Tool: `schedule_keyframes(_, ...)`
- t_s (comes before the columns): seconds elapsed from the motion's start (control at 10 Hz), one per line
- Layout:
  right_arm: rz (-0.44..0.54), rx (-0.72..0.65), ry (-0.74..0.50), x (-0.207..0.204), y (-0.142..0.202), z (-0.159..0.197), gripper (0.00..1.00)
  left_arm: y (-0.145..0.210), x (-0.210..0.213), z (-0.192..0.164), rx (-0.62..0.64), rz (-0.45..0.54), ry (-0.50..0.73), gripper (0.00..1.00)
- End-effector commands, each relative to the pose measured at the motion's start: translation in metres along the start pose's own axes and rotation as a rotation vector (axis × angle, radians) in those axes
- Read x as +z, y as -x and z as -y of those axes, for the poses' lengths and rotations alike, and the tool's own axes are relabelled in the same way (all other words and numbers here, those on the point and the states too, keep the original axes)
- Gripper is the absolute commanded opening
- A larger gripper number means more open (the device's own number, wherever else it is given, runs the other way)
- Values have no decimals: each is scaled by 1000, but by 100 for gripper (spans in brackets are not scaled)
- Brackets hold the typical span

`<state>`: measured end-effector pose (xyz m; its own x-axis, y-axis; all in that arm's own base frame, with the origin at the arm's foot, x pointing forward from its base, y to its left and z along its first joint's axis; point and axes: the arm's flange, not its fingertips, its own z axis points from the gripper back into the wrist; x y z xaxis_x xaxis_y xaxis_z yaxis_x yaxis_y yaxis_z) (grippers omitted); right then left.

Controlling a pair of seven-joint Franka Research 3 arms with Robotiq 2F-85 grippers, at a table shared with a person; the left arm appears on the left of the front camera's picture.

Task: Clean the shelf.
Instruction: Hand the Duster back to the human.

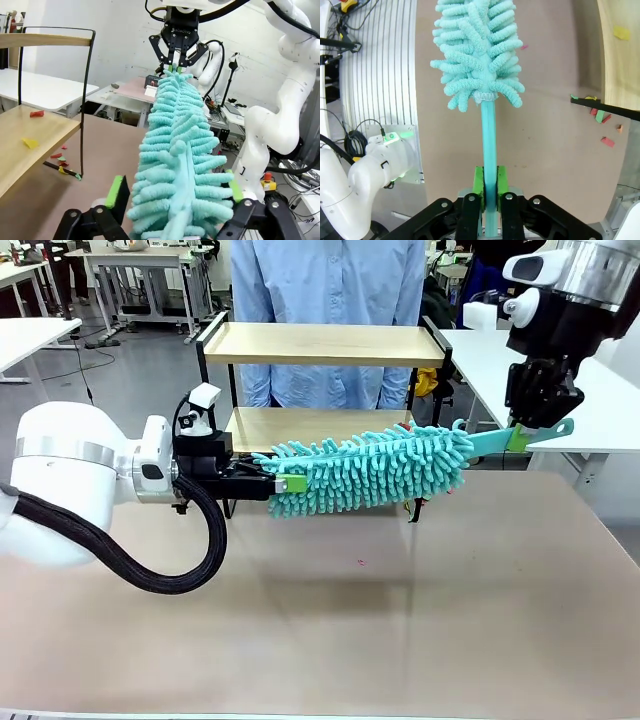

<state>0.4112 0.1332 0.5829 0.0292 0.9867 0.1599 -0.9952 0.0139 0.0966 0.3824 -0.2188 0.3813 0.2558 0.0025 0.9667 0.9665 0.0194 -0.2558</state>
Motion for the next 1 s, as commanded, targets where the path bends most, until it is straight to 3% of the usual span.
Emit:
schedule_keyframes(0.0, 16, 12, -3, 1, 3, -2, 13, 0, -6, -1, -24, 18, 29, 42)
schedule_keyframes(0.1, 16, 12, -3, 1, 3, -2, 13, 0, -6, -1, -36, 19, 35, 0)
schedule_keyframes(0.3, 16, 12, -3, 1, 3, -2, 13, 0, -5, -1, -45, 13, 45, 0)
schedule_keyframes(0.4, 16, 12, -3, 1, 3, -2, 13, 0, -5, -2, -50, 12, 49, 16)
schedule_keyframes(0.6, 16, 12, -3, 1, 3, -2, 13, 0, -2, -1, -62, -3, 52, 0)
schedule_keyframes(0.9, 16, 12, -3, 1, 3, -2, 13, -2, 0, -1, -73, 1, 63, 0)
